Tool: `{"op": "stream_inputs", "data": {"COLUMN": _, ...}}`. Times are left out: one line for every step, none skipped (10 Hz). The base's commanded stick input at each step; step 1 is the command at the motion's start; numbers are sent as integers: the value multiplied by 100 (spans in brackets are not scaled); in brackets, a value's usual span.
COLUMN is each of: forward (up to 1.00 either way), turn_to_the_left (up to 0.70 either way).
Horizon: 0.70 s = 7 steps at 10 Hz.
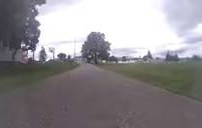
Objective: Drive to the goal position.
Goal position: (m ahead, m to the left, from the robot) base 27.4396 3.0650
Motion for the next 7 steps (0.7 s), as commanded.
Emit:
{"op": "stream_inputs", "data": {"forward": 100, "turn_to_the_left": 0}}
{"op": "stream_inputs", "data": {"forward": 100, "turn_to_the_left": 0}}
{"op": "stream_inputs", "data": {"forward": 100, "turn_to_the_left": 0}}
{"op": "stream_inputs", "data": {"forward": 100, "turn_to_the_left": 0}}
{"op": "stream_inputs", "data": {"forward": 100, "turn_to_the_left": 0}}
{"op": "stream_inputs", "data": {"forward": 100, "turn_to_the_left": 0}}
{"op": "stream_inputs", "data": {"forward": 100, "turn_to_the_left": 0}}
